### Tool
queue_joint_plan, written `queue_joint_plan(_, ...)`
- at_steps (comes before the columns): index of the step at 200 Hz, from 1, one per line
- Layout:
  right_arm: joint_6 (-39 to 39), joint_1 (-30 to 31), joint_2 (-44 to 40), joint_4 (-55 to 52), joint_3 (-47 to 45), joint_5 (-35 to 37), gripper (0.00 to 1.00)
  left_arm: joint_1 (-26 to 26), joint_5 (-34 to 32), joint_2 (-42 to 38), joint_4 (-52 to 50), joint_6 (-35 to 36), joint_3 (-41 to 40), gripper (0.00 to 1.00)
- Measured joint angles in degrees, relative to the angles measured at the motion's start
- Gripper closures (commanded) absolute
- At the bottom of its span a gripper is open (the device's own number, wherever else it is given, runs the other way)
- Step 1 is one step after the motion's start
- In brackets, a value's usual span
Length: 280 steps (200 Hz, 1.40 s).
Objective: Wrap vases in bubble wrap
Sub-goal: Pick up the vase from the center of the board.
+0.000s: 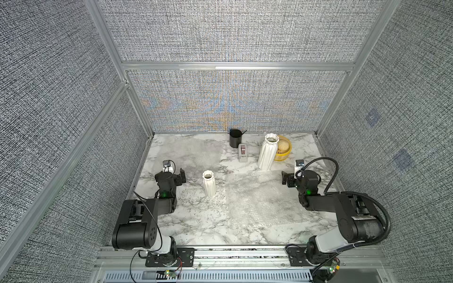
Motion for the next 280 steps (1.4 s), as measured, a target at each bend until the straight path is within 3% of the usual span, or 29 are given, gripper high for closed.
queue_joint_plan(91, 0.0, 0.0, 0.0, 0.0, 0.0, 0.0, 0.01, 0.0, 0.1, 0.0, 0.0, 0.0, 0.0, 0.01)
queue_joint_plan(136, 0.0, 0.0, 0.0, 0.0, 0.0, 0.0, 0.01, 0.3, 4.5, 0.0, -0.6, 1.2, 0.6, 0.01)
queue_joint_plan(220, 0.0, 0.0, -0.1, 0.1, -0.1, 0.0, 0.01, 0.4, 6.0, -0.2, -0.7, 1.6, 0.6, 0.01)
queue_joint_plan(247, -0.2, 0.2, -5.2, -2.3, -0.5, -0.4, 0.01, 0.4, 4.8, -4.8, -3.1, 1.6, 0.4, 0.01)
queue_joint_plan(280, 1.3, 0.2, -14.3, -13.5, 5.1, -1.3, 0.01, 0.4, 2.5, -17.4, -11.6, -1.1, 2.8, 0.01)
